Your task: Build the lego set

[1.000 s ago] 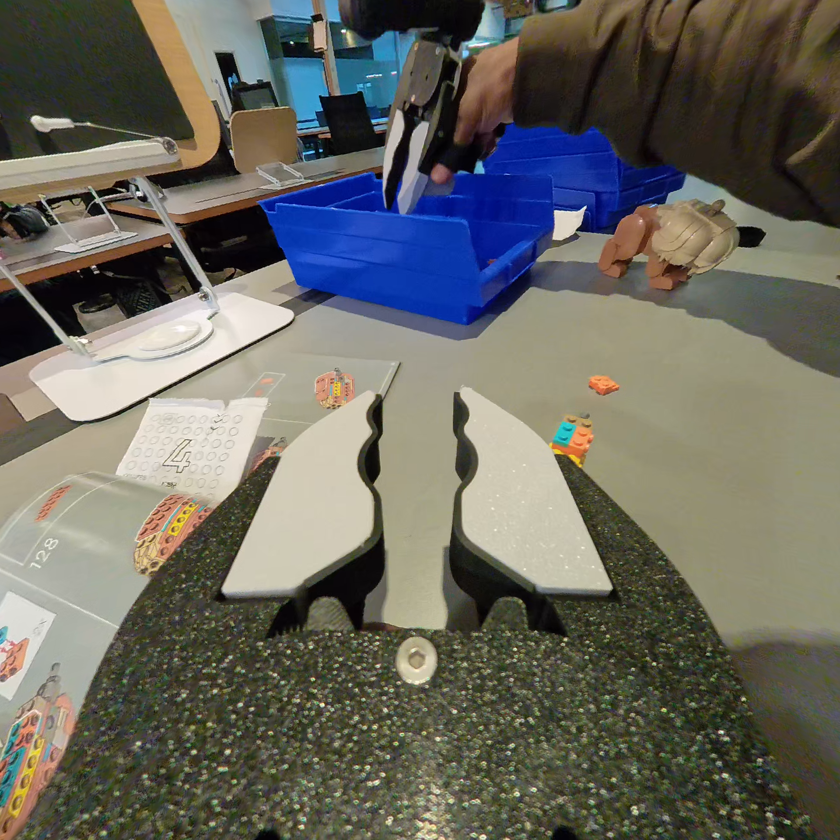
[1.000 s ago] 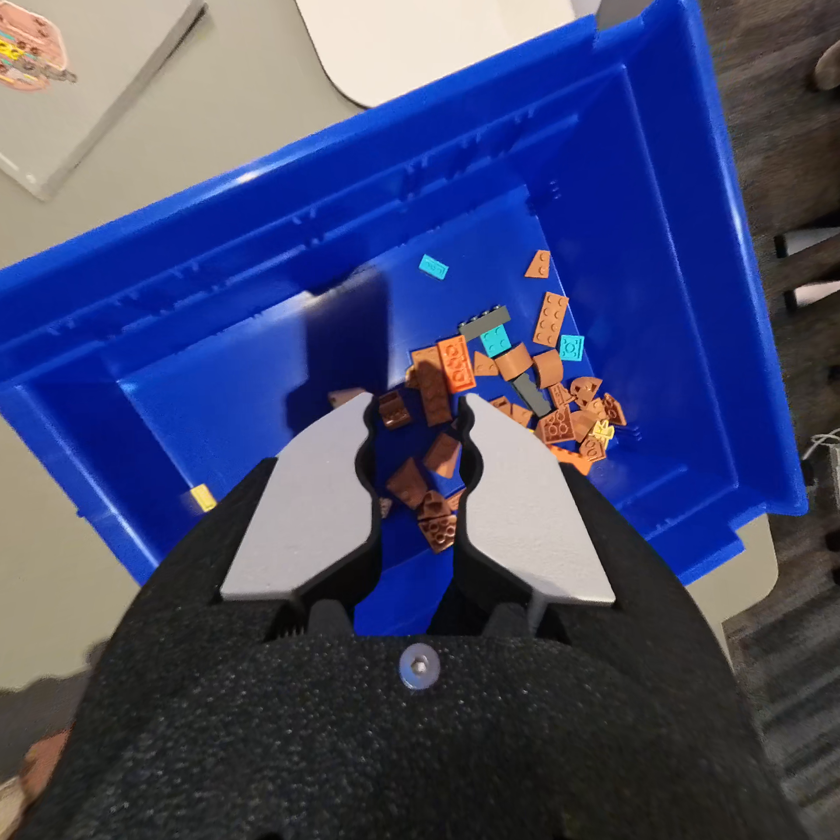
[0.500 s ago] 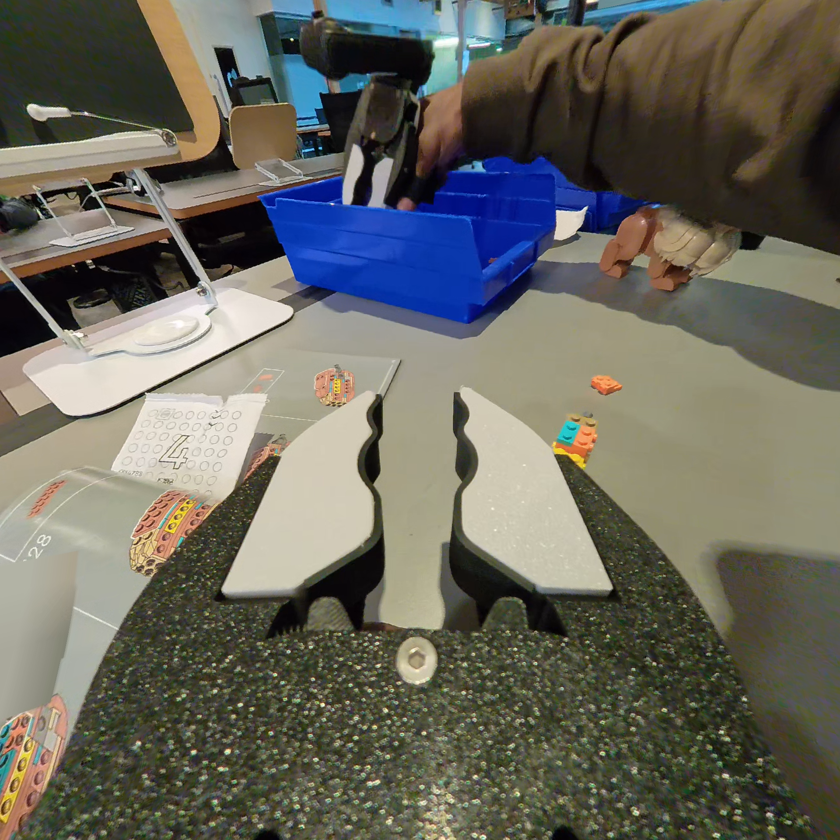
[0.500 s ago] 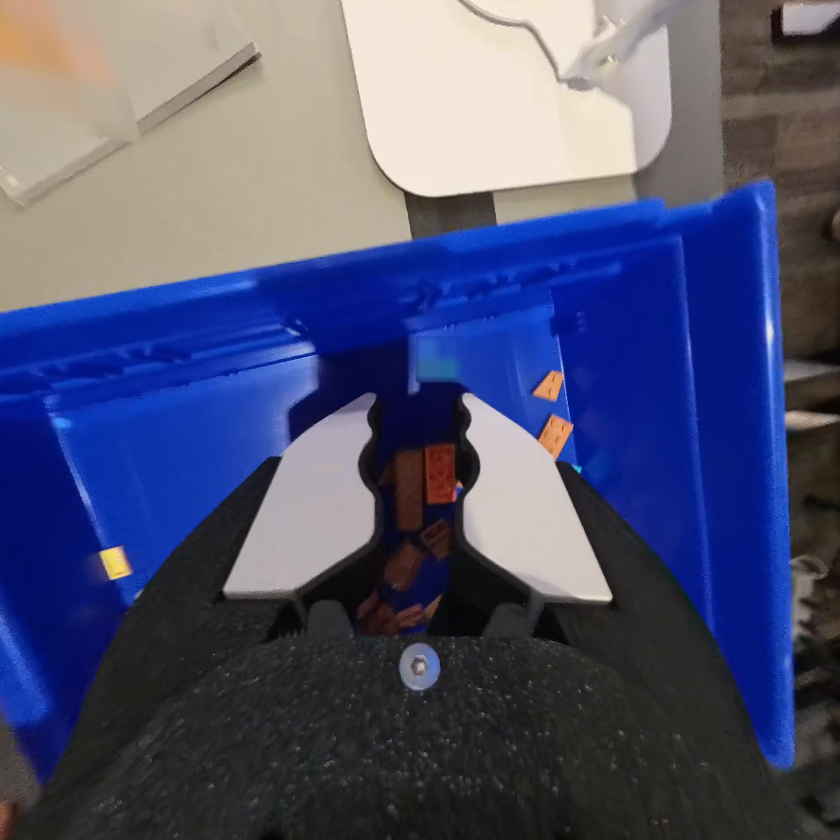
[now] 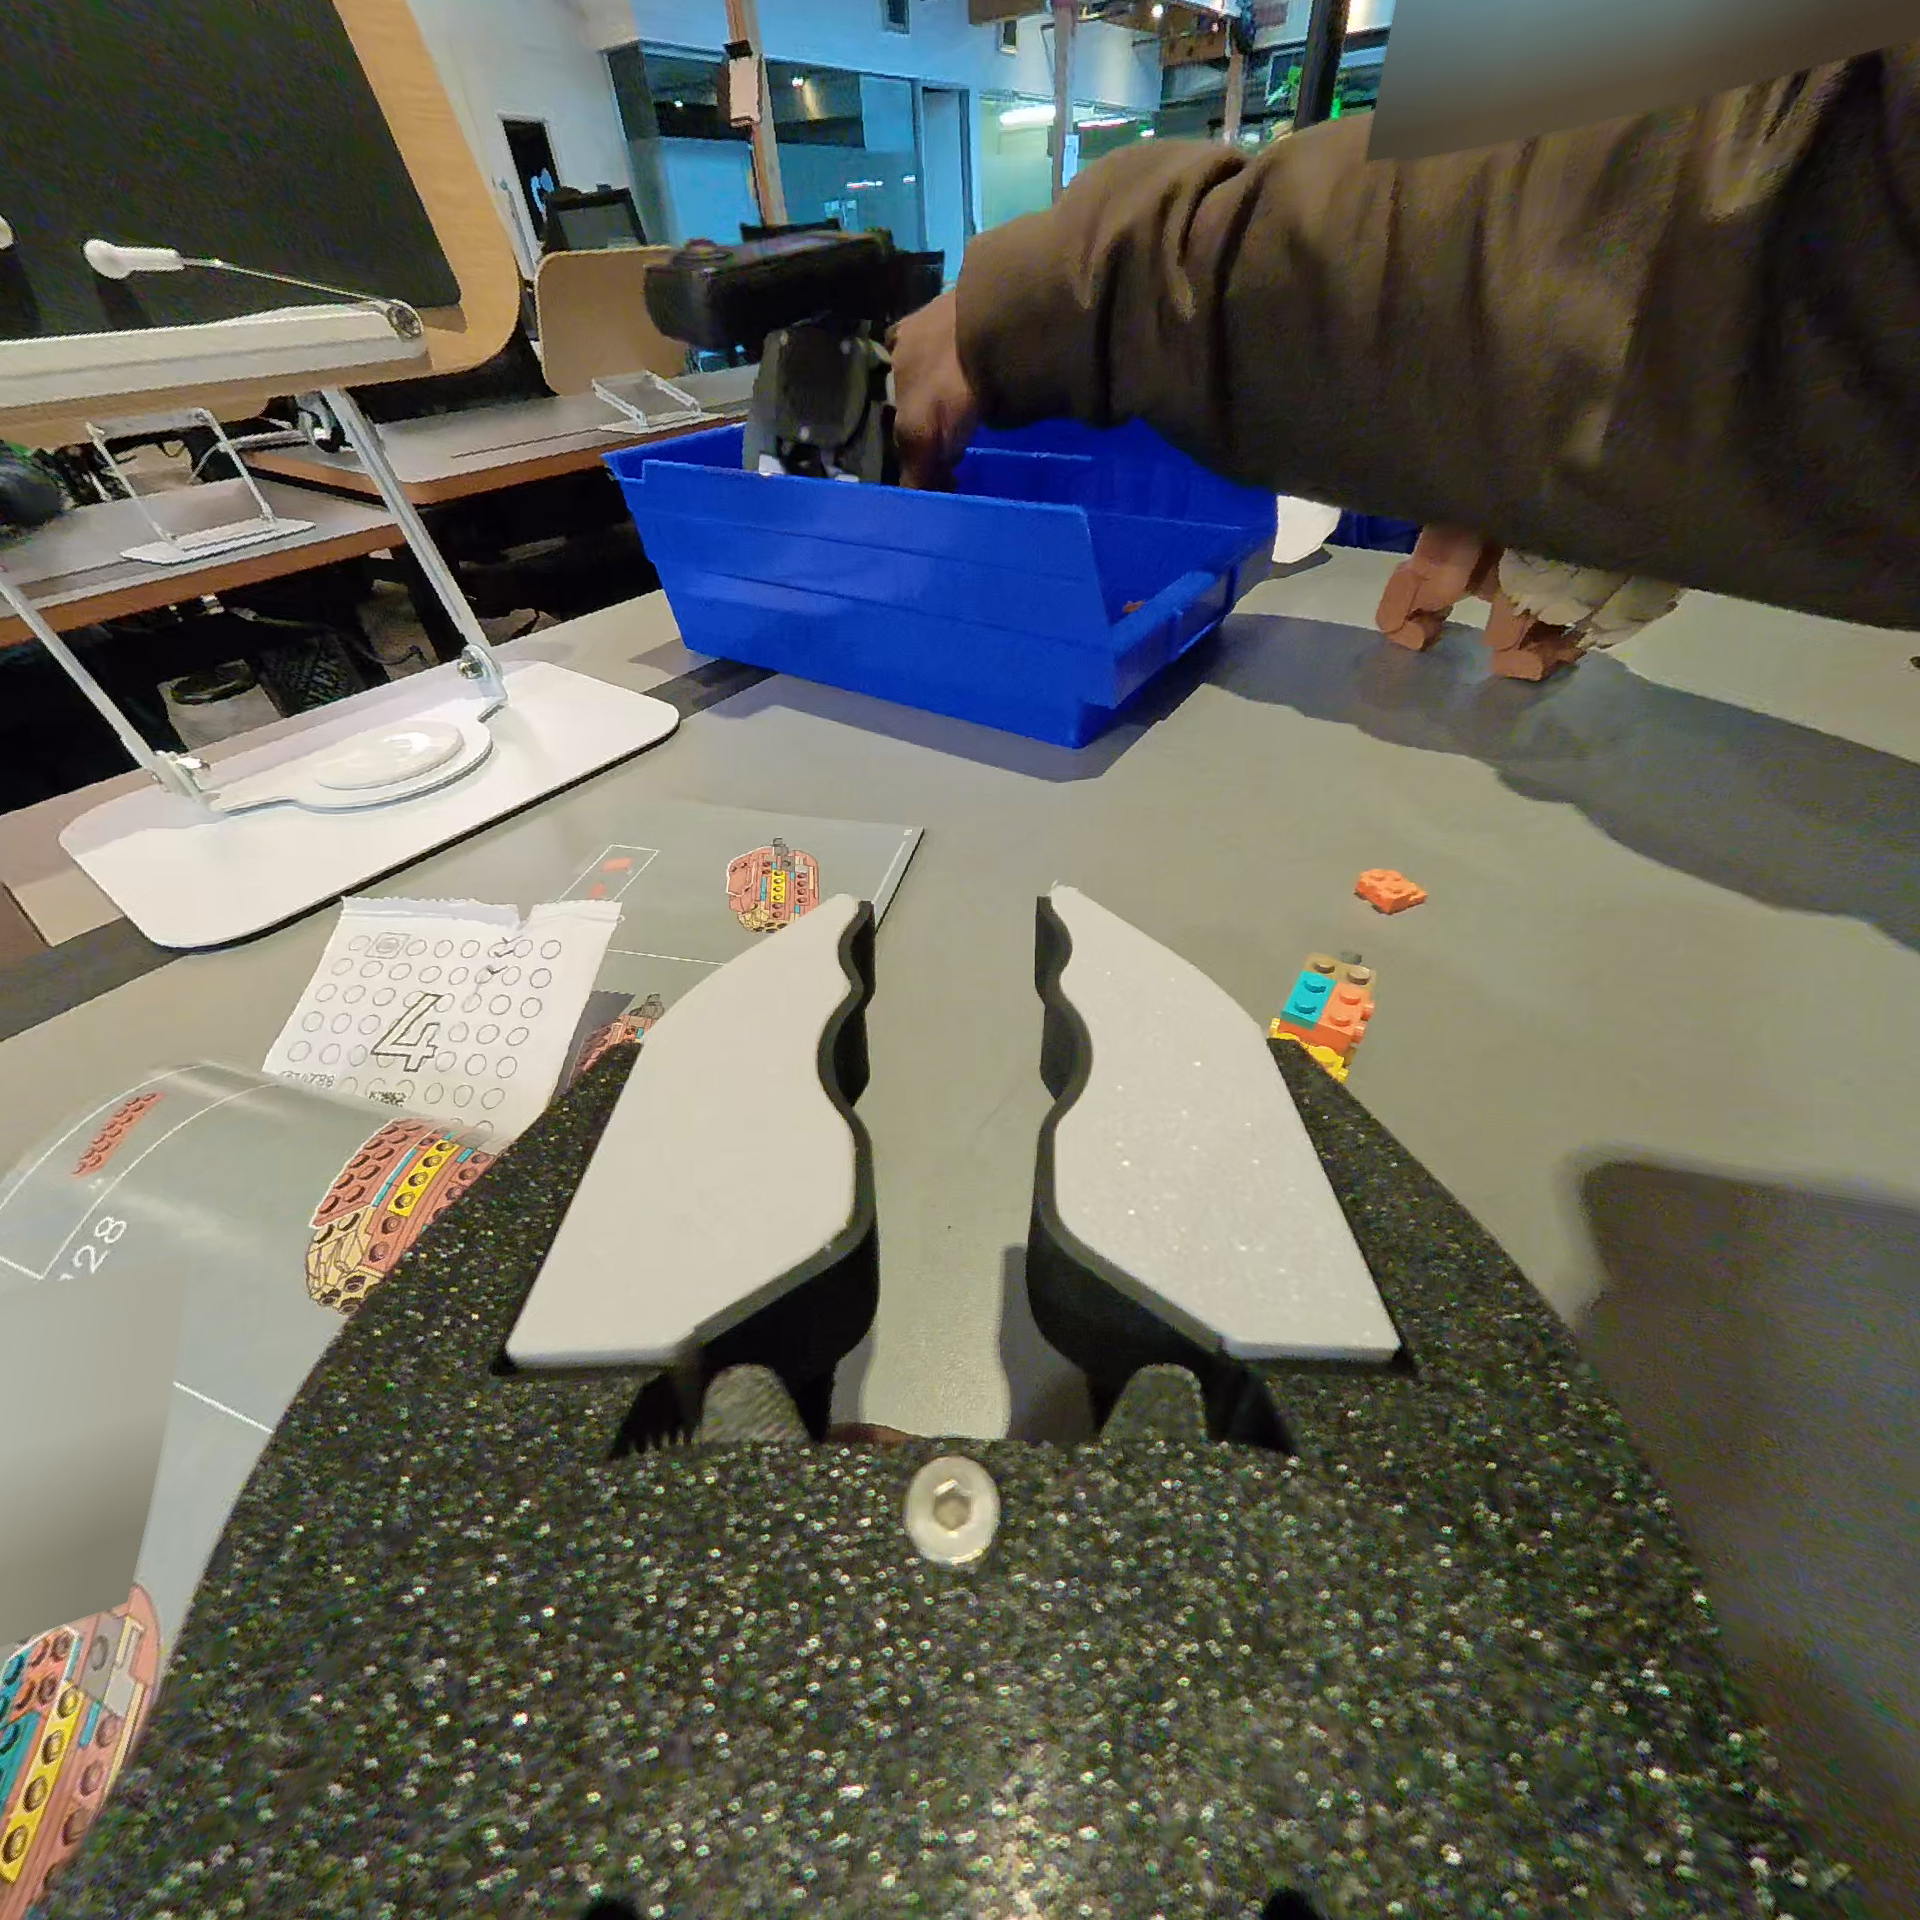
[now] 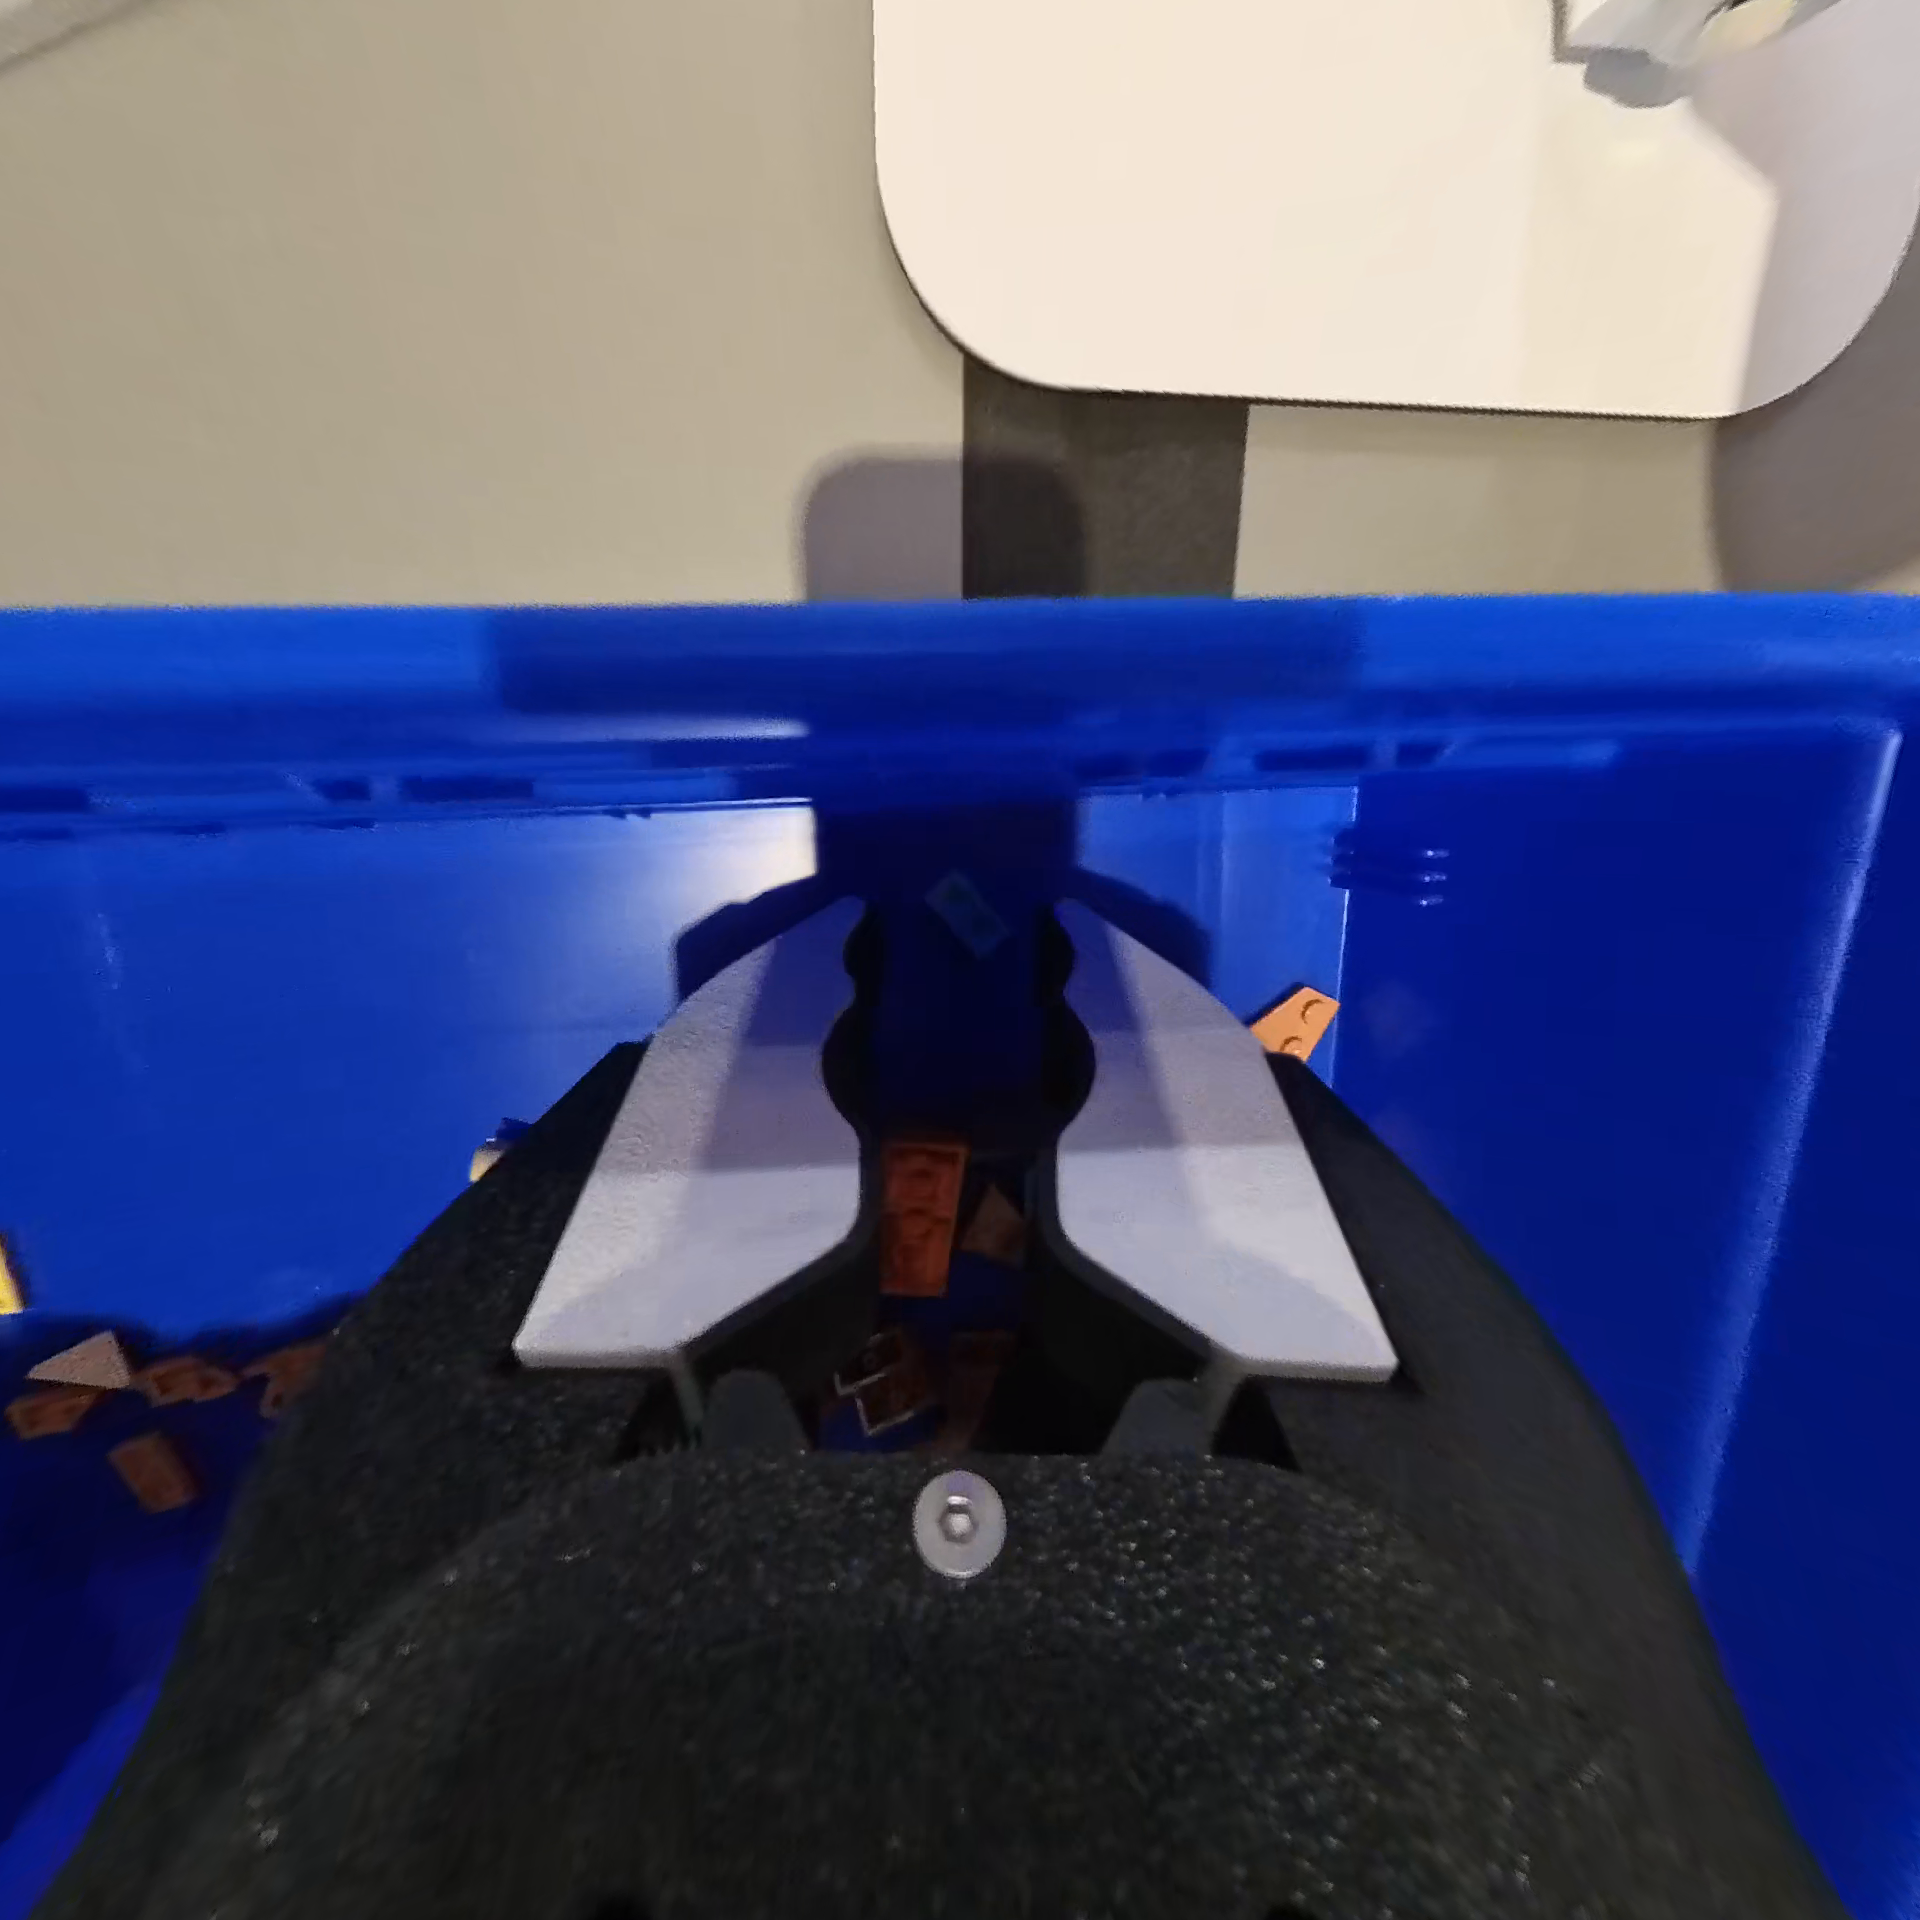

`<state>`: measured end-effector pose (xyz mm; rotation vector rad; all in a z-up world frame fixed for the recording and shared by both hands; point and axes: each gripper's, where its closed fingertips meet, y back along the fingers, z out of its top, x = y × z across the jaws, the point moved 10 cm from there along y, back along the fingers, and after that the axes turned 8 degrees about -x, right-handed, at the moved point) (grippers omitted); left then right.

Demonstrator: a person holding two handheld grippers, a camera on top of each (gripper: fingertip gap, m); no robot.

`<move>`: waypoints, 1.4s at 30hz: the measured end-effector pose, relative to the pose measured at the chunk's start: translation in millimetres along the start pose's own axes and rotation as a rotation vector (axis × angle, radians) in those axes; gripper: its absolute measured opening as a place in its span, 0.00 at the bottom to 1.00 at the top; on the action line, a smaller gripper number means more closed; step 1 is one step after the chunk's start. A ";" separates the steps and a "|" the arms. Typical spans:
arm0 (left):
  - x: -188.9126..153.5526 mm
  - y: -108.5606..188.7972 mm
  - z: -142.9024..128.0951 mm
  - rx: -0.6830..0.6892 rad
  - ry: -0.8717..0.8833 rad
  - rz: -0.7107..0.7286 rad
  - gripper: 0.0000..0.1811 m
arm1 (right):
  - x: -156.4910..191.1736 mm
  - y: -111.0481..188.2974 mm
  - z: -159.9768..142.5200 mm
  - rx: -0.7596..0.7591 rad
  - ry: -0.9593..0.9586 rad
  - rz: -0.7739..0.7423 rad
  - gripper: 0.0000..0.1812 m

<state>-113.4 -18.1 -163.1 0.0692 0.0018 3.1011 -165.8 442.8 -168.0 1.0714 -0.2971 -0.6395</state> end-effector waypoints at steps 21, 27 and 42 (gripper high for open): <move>-3.2 3.3 4.8 -0.025 -0.015 -0.005 0.16 | 36.9 55.8 11.8 -0.078 -0.222 -0.100 0.05; -14.5 4.2 13.5 -0.055 -0.034 -0.043 0.16 | 158.2 118.9 50.4 -0.300 -0.221 -0.137 0.05; -83.9 24.5 36.5 -0.101 0.109 -0.152 0.16 | 398.8 30.8 41.6 -0.402 -0.604 -0.232 0.05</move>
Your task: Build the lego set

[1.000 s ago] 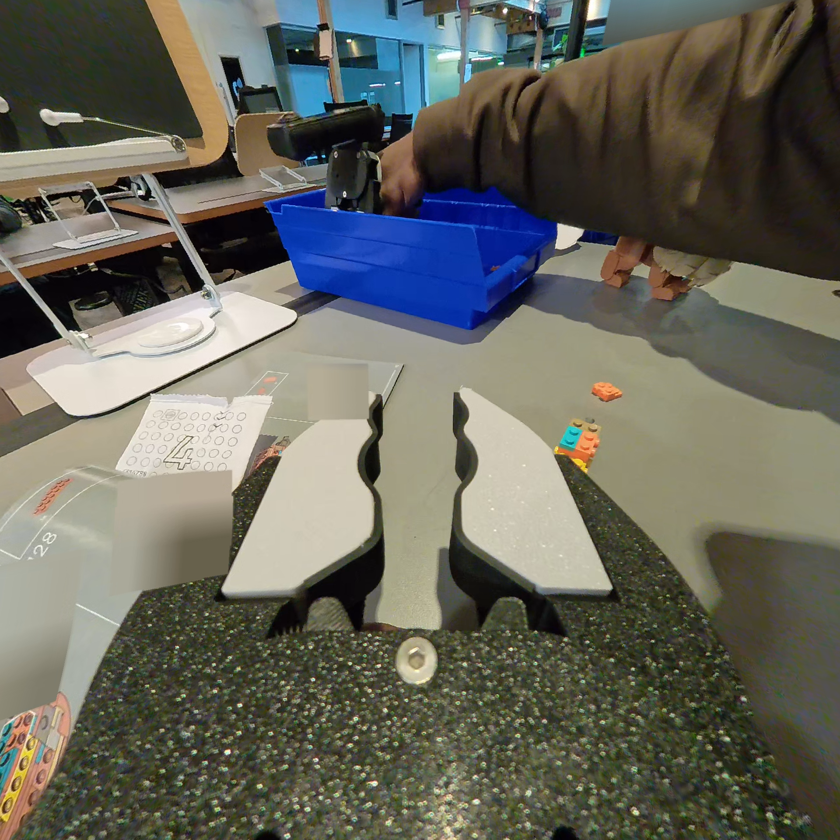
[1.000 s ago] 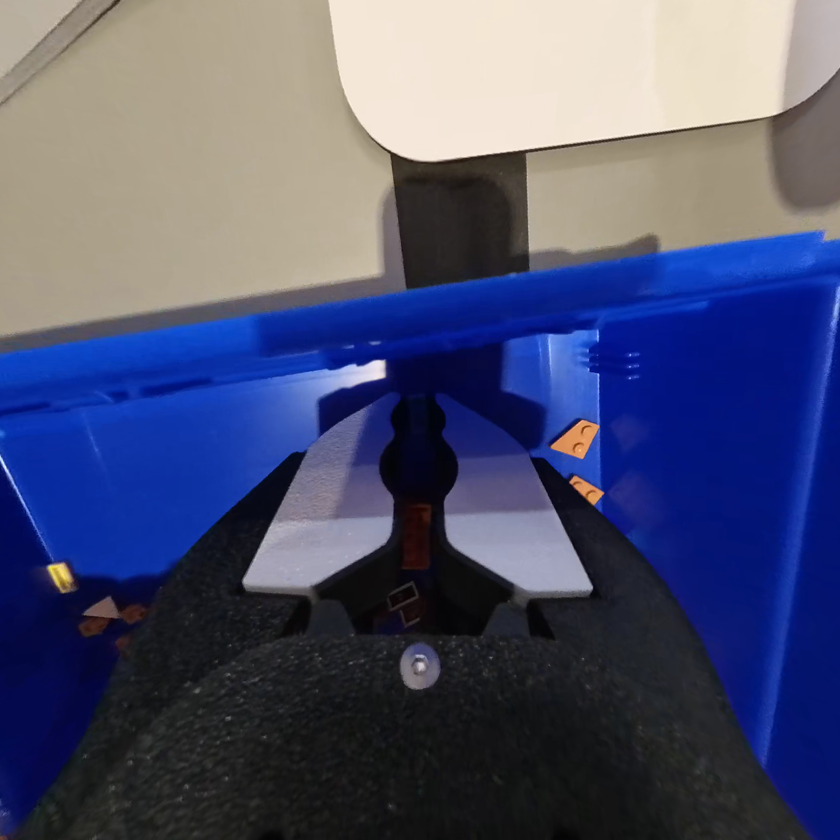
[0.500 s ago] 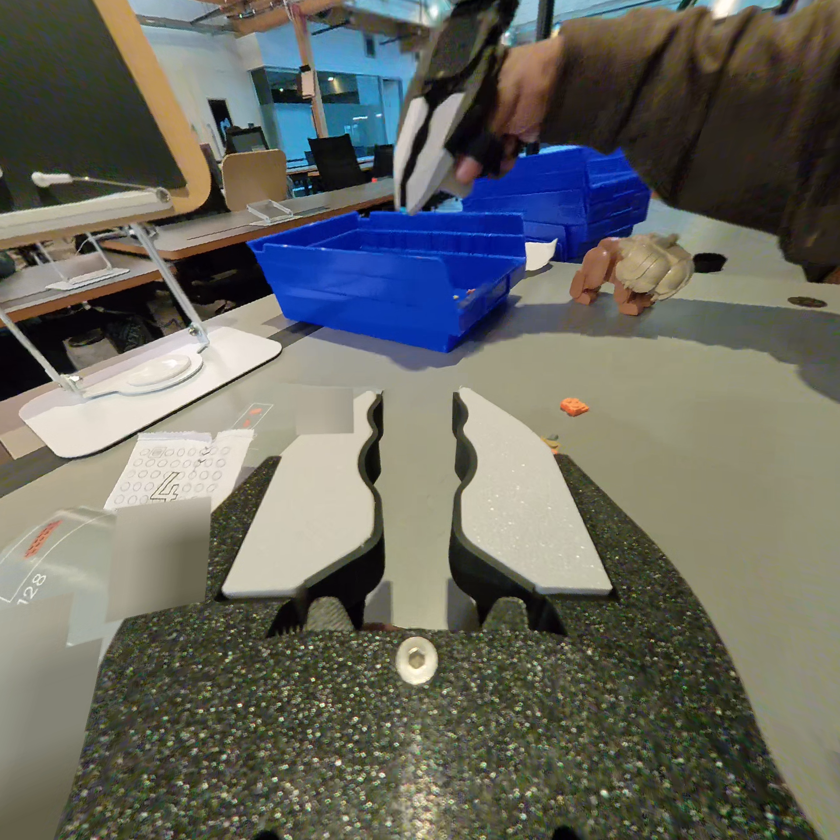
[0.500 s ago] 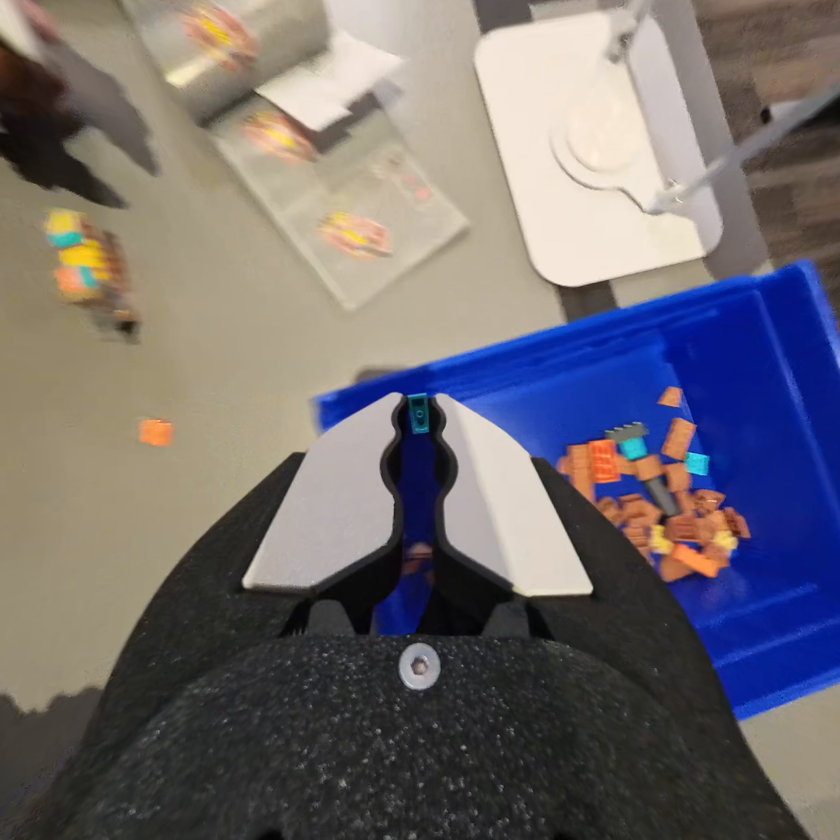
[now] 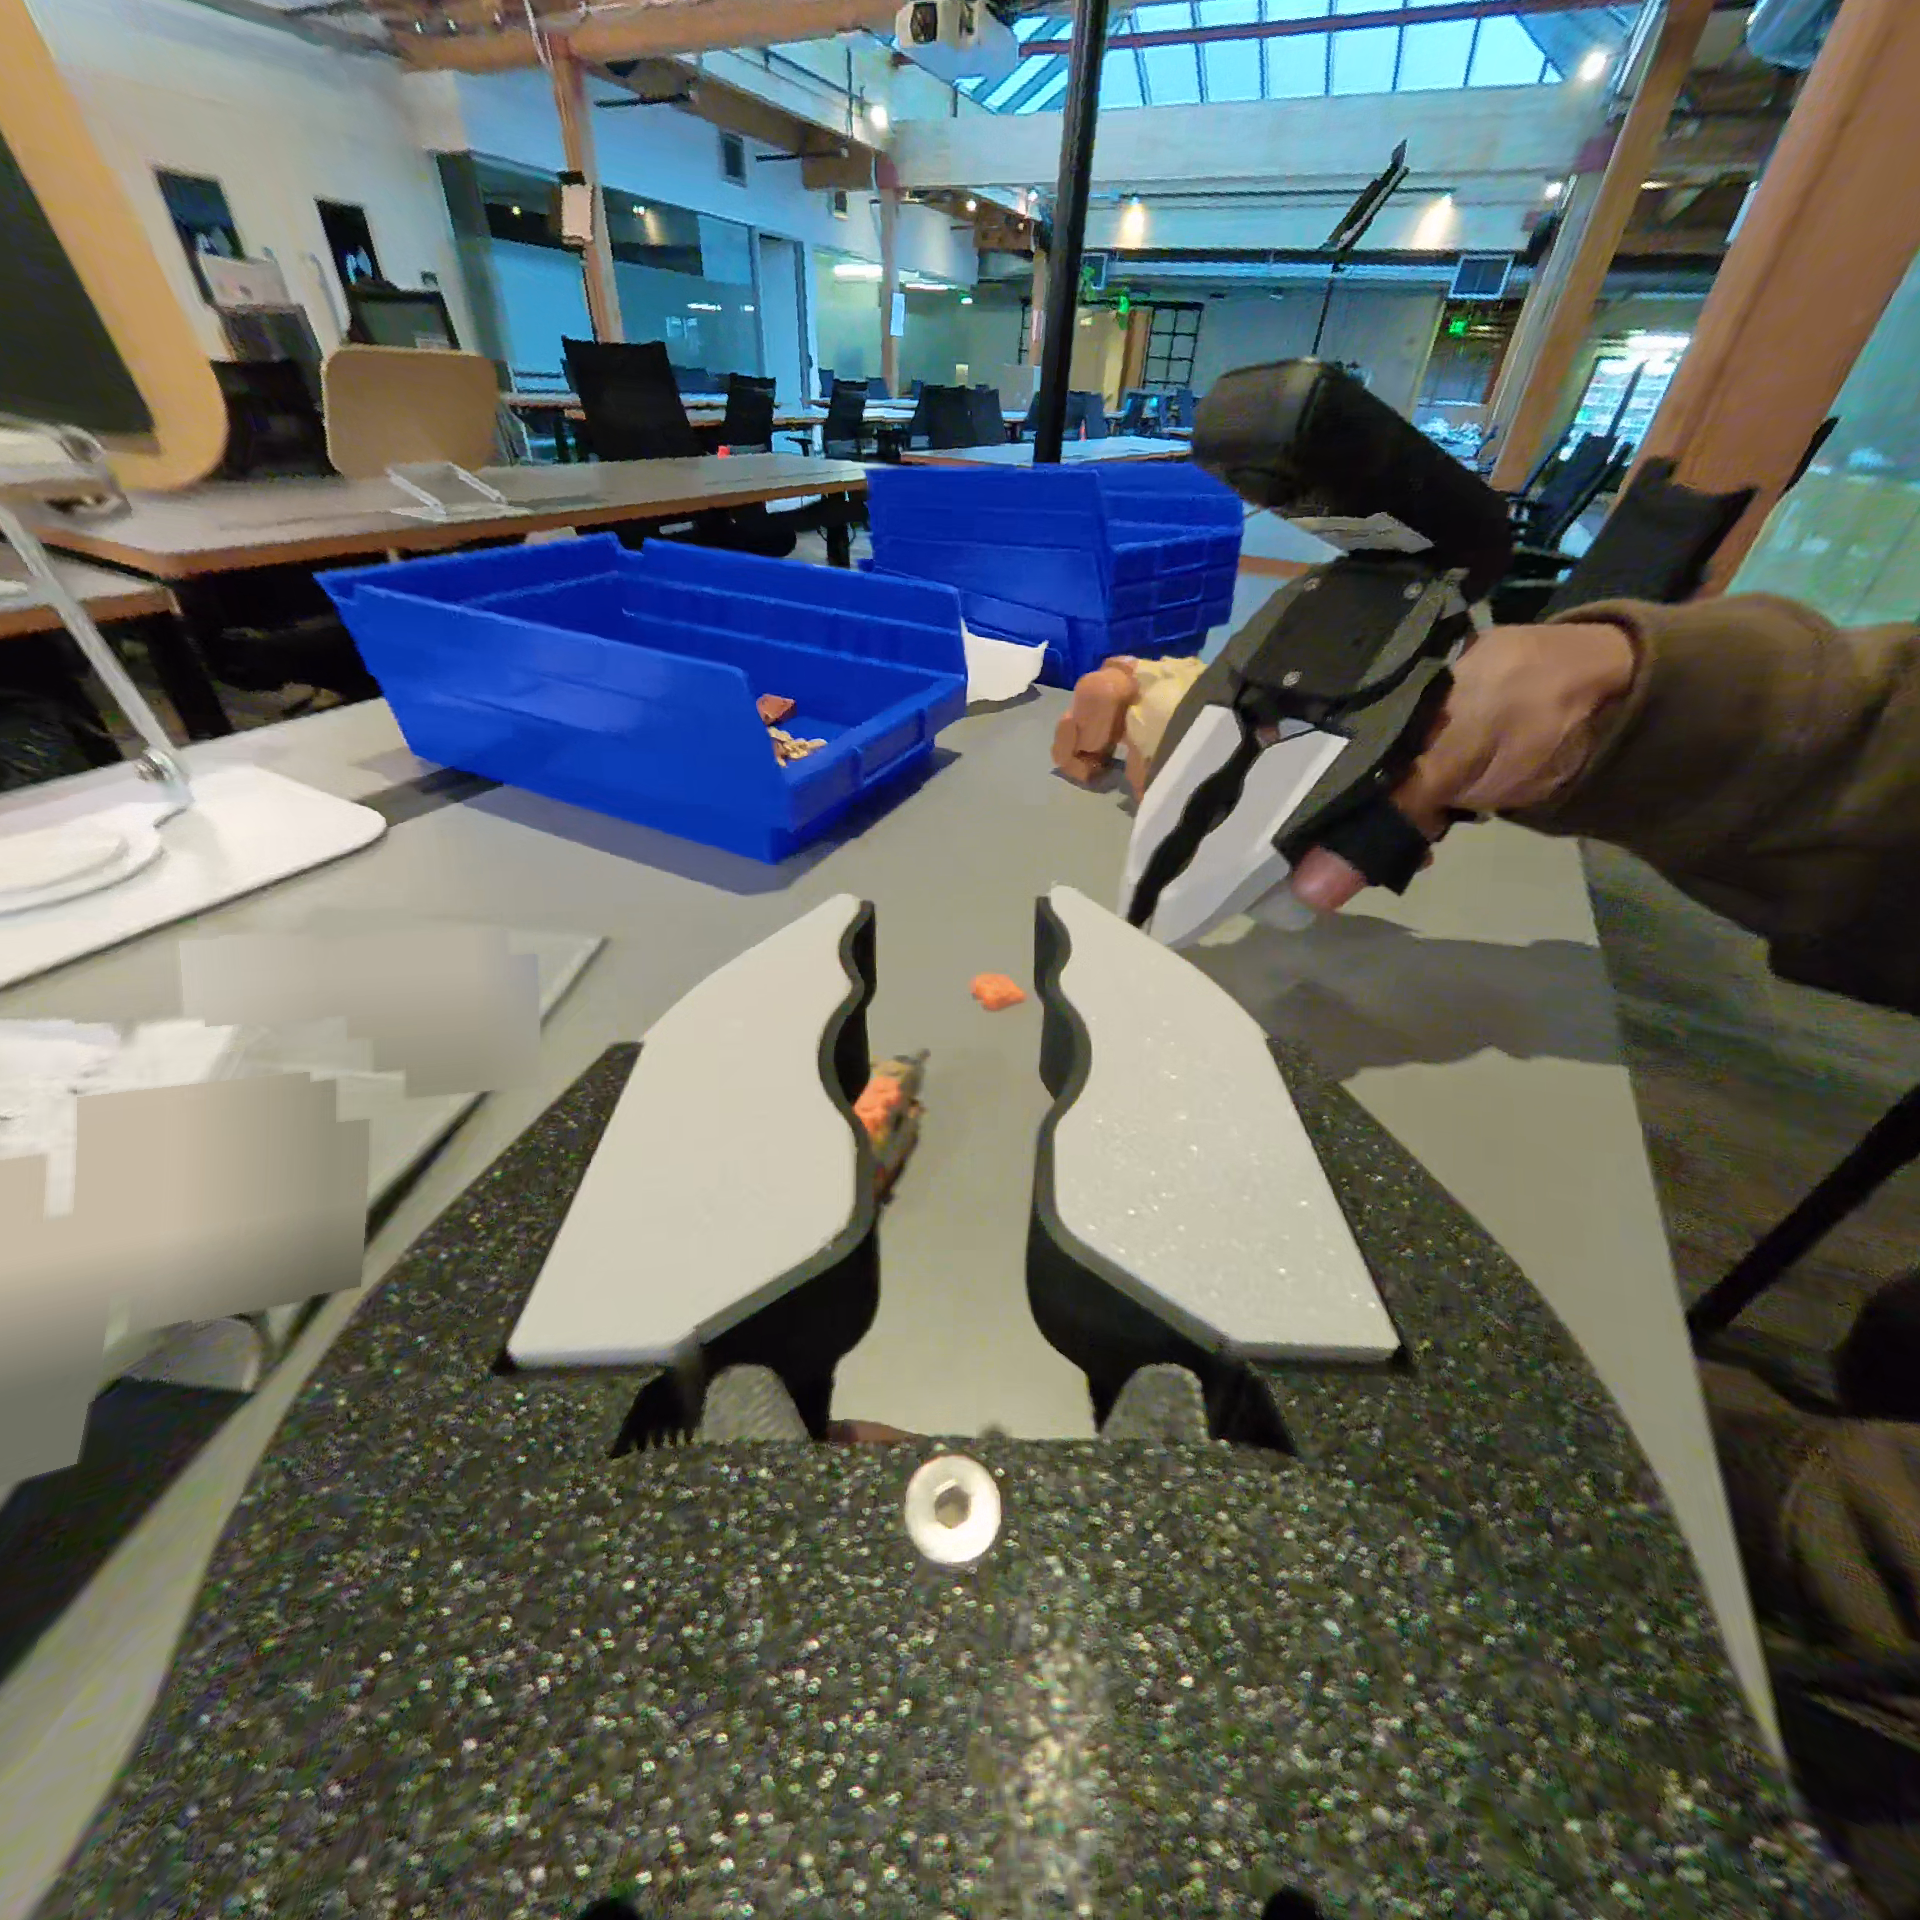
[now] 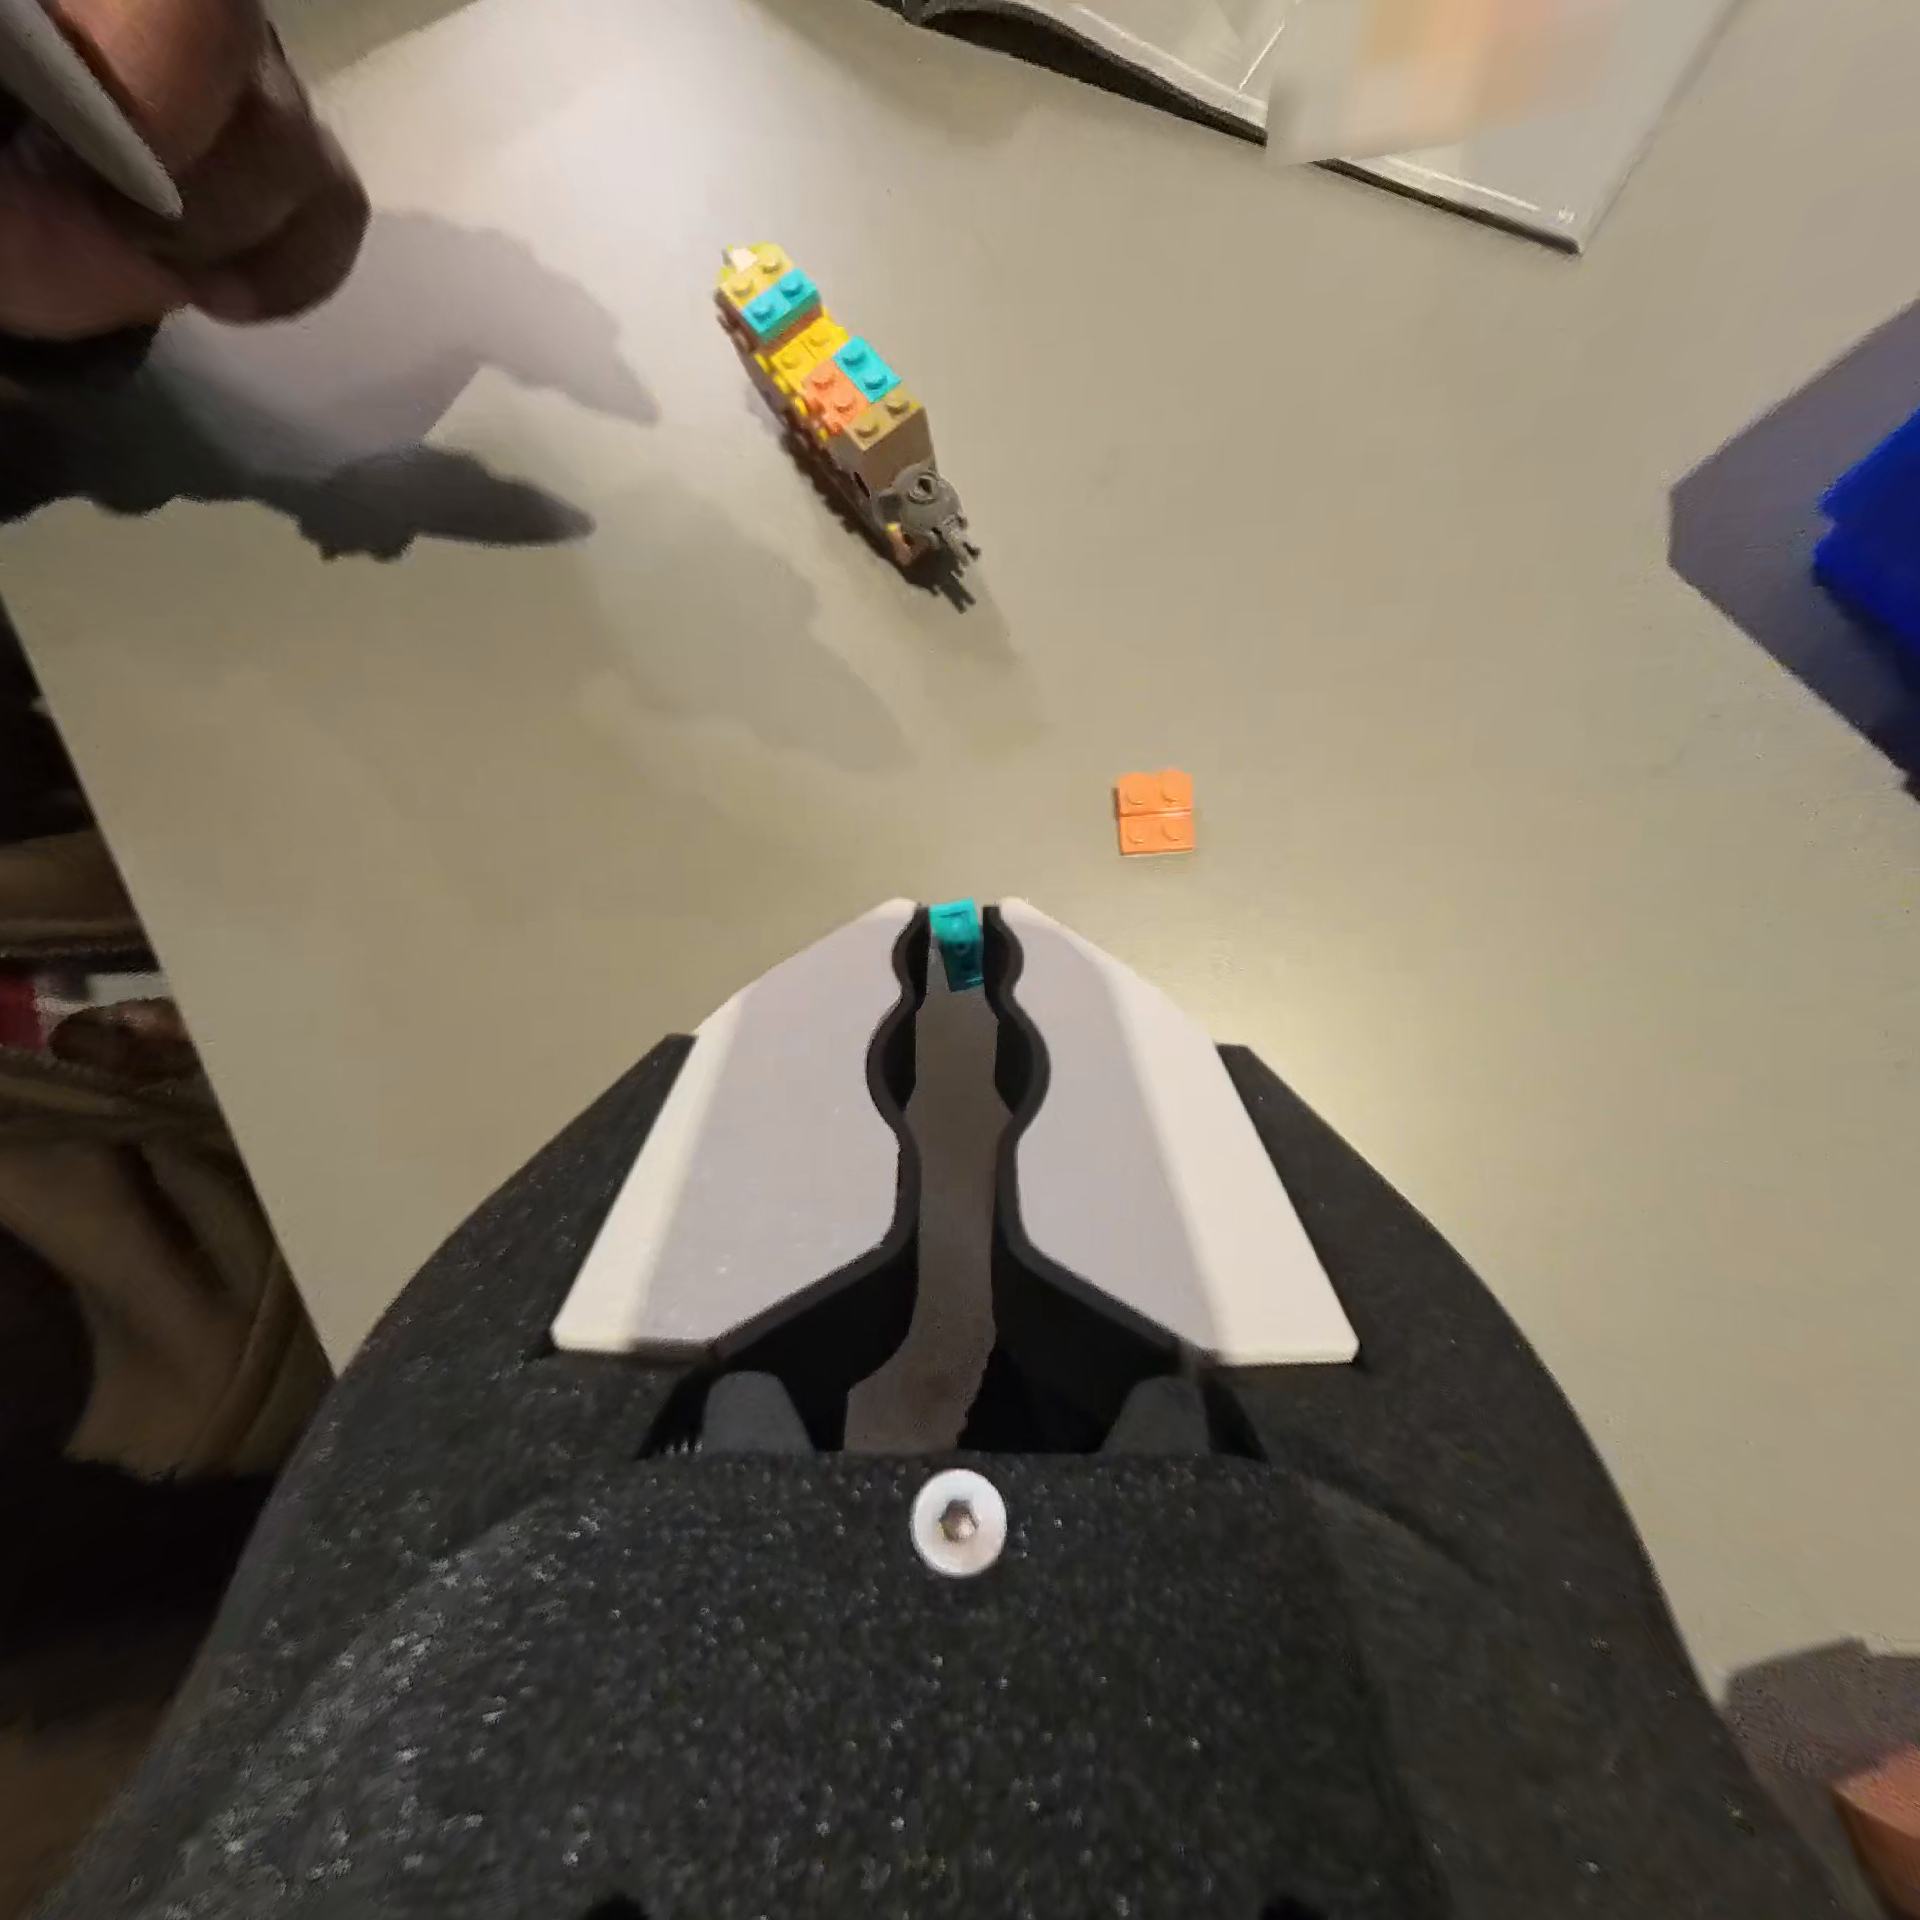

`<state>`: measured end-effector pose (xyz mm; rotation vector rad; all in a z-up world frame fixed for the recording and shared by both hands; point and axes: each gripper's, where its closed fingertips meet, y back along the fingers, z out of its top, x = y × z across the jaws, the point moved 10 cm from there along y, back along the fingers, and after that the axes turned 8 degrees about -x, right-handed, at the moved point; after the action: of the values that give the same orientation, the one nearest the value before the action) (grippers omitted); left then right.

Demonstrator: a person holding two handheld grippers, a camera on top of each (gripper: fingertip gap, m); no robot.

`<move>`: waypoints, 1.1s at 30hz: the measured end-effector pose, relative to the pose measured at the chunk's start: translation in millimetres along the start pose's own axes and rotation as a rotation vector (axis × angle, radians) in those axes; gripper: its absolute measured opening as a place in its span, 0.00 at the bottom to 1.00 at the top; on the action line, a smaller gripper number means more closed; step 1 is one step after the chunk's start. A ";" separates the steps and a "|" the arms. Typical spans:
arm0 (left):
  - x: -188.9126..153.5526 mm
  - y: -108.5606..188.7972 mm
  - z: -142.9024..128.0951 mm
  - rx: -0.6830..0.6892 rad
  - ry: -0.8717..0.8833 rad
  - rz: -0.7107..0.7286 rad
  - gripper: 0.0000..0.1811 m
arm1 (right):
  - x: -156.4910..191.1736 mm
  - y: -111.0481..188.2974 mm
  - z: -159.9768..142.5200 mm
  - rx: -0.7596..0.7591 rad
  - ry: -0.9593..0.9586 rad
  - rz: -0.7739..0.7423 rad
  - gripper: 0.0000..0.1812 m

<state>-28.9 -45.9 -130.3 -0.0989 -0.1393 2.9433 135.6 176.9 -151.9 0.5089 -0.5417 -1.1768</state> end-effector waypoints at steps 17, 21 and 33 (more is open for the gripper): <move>-50.3 10.3 -20.9 -0.337 0.507 -0.097 0.16 | 43.8 10.3 36.6 -0.755 -0.284 0.061 0.25; -62.9 -4.5 -28.0 -0.547 0.667 -0.150 0.15 | 68.1 10.3 42.1 -1.260 -0.610 0.210 0.33; -108.6 -31.7 -47.9 -0.540 0.795 -0.298 0.12 | 76.8 25.3 34.6 -1.441 -0.616 -0.092 0.32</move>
<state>87.0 -32.0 -168.5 -1.1688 -0.7305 2.2819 153.7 108.6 -99.5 -1.0930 -0.0642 -1.4862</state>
